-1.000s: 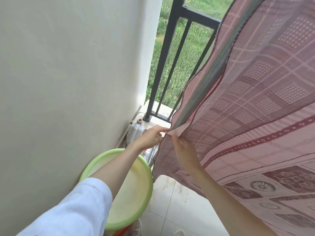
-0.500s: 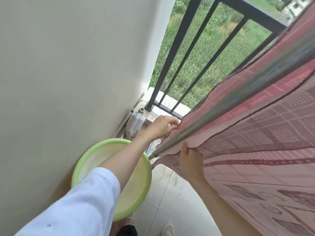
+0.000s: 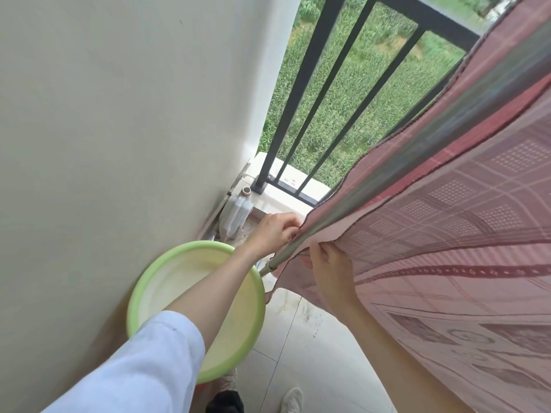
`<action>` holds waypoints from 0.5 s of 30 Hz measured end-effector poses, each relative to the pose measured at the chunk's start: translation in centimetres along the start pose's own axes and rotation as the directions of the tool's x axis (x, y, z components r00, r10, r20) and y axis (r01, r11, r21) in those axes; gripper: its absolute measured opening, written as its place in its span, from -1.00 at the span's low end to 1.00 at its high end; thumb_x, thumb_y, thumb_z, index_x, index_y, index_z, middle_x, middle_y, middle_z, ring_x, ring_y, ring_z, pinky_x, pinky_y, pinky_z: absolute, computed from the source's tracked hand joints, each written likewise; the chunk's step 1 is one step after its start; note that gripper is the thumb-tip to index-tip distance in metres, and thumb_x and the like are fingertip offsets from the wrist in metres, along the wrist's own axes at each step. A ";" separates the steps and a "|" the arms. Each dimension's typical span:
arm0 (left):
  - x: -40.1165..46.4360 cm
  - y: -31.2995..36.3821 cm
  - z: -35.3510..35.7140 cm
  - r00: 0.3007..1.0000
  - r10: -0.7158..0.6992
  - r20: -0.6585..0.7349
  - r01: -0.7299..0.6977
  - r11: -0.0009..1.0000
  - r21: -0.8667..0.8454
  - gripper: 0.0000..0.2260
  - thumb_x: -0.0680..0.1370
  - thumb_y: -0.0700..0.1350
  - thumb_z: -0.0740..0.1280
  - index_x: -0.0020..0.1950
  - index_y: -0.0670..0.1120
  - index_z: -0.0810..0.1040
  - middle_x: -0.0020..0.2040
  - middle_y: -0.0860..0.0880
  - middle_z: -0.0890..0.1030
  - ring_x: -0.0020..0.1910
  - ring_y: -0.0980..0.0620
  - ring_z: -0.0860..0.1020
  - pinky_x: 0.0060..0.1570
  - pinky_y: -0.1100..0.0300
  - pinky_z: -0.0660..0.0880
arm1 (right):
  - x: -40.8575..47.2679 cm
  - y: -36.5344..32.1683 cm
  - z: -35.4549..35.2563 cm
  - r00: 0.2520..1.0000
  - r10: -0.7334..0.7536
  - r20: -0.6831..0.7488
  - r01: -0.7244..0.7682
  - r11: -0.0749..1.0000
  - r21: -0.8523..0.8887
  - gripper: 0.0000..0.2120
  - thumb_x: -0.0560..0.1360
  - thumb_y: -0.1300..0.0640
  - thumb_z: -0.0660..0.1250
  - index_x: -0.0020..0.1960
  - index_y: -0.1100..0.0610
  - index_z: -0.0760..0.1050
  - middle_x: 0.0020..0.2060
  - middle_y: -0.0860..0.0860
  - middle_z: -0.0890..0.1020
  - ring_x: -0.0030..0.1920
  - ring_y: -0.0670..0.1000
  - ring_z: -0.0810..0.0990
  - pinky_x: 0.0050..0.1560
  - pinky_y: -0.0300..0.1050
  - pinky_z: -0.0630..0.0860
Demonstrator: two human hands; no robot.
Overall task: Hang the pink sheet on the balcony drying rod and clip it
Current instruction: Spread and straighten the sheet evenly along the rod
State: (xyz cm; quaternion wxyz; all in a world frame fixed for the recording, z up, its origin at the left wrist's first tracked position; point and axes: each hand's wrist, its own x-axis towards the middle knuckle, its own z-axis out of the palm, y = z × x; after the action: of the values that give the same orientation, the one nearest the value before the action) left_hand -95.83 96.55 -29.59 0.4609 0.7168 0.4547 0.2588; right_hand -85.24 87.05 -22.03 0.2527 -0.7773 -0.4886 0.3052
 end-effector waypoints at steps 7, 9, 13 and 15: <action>-1.5 0.5 0.3 0.996 -0.063 -0.056 0.063 0.998 -0.014 -0.89 0.47 -0.29 0.26 -0.10 -0.17 0.58 -0.25 -0.04 0.57 -0.21 0.00 0.48 -0.18 0.20 0.34 | -0.1 -1.3 -0.3 0.975 -0.079 0.207 0.076 0.997 0.026 -0.66 0.61 0.15 0.06 0.35 0.04 0.38 0.16 -0.10 0.50 0.13 -0.15 0.41 -0.02 -0.45 0.24; -1.6 0.6 0.3 0.994 -0.090 -0.061 0.090 0.996 -0.013 -0.89 0.48 -0.29 0.27 -0.11 -0.18 0.58 -0.25 -0.02 0.55 -0.22 0.01 0.47 -0.18 0.24 0.33 | -0.4 -0.9 -0.4 0.971 -0.084 0.225 0.085 0.996 0.009 -0.63 0.61 0.15 0.05 0.40 0.03 0.31 0.30 -0.07 0.46 0.25 -0.09 0.41 0.08 -0.36 0.23; -1.7 0.4 0.0 0.988 -0.149 -0.048 0.145 0.987 -0.076 -0.90 0.48 -0.29 0.30 -0.16 -0.13 0.58 -0.22 -0.05 0.61 -0.15 -0.08 0.59 -0.02 0.08 0.51 | -0.9 -0.2 -1.2 0.962 -0.084 0.259 0.094 0.995 -0.027 -0.59 0.62 0.08 0.03 0.47 -0.02 0.17 0.41 -0.07 0.35 0.33 -0.01 0.40 0.12 -0.29 0.27; -2.0 0.5 0.0 0.983 -0.175 -0.049 0.172 0.982 -0.076 -0.89 0.47 -0.28 0.32 -0.18 -0.09 0.58 -0.20 -0.07 0.63 -0.16 -0.02 0.58 0.01 0.05 0.53 | -1.3 0.1 -1.7 0.958 -0.093 0.272 0.106 0.994 -0.035 -0.57 0.62 0.05 0.03 0.48 -0.03 0.13 0.44 -0.08 0.29 0.39 -0.03 0.33 0.20 -0.28 0.24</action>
State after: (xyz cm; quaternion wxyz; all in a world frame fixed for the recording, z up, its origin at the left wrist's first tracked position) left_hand -96.51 94.68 -29.03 0.4944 0.6500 0.5185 0.2535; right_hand -84.34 85.64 -20.63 0.1796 -0.7089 -0.5645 0.3829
